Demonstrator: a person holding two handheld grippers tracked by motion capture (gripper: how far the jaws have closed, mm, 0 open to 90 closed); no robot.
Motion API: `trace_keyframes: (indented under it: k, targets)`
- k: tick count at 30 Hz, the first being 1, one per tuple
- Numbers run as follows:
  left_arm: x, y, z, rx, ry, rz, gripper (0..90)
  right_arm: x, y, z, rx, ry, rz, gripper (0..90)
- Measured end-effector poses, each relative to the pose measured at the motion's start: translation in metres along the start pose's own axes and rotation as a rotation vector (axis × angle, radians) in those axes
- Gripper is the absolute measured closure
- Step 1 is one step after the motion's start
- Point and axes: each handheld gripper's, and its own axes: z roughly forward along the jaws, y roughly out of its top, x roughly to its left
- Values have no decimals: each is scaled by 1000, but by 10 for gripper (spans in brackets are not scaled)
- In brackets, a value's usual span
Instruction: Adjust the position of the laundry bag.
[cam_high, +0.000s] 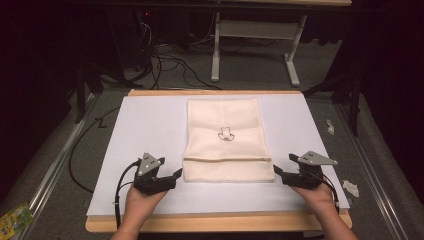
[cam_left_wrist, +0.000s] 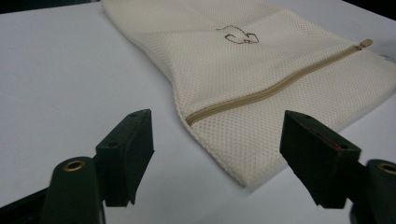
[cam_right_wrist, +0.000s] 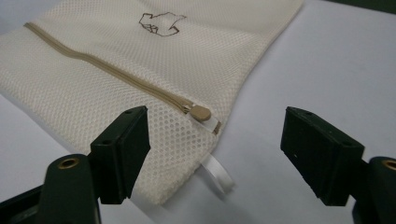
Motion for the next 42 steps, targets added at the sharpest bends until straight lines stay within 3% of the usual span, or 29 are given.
trace_keyframes:
  k: [1,2,4,6,8,9,11,13,15,16,17,18,19,23,36,39,42]
  targets:
    - [-2,0,14,19,-12,-20,316,3,0,10,29,5,4,274]
    - [-2,0,14,19,-12,-20,351,3,0,10,29,5,4,274]
    - [-4,-2,28,63,-30,-39,399,9,-1,27,94,15,-5,307]
    - [-9,-5,44,123,-25,-42,440,14,-2,35,132,-5,-28,347]
    - [-12,-6,50,151,-20,-29,485,16,-3,39,148,-7,-22,394]
    - [-12,-6,50,151,-20,-29,502,16,-3,39,148,-7,-22,394]
    - [-13,-7,53,173,-23,-30,552,16,-4,39,167,4,-11,531]
    - [-14,-9,54,189,-14,-18,567,15,-5,39,169,6,-1,536]
    - [-11,-11,54,200,-2,-18,673,14,-5,40,177,9,-1,611]
    - [-11,-11,54,200,-2,-18,710,14,-5,40,177,9,-1,611]
    - [-9,-11,54,203,0,-22,748,13,-5,39,177,0,-10,696]
    - [-9,-13,54,202,1,-24,748,13,-5,39,177,0,-10,696]
    - [-8,-13,53,199,2,-15,789,11,-6,39,182,18,11,756]
    - [-10,-14,53,200,4,-13,860,14,-5,38,189,31,-8,841]
    - [-13,-14,46,230,-19,10,885,15,-8,30,201,63,-19,874]
    - [-20,-18,37,245,-16,51,884,18,-12,22,211,79,-30,874]
    - [-25,-21,31,257,-32,54,885,21,-15,16,215,94,-35,873]
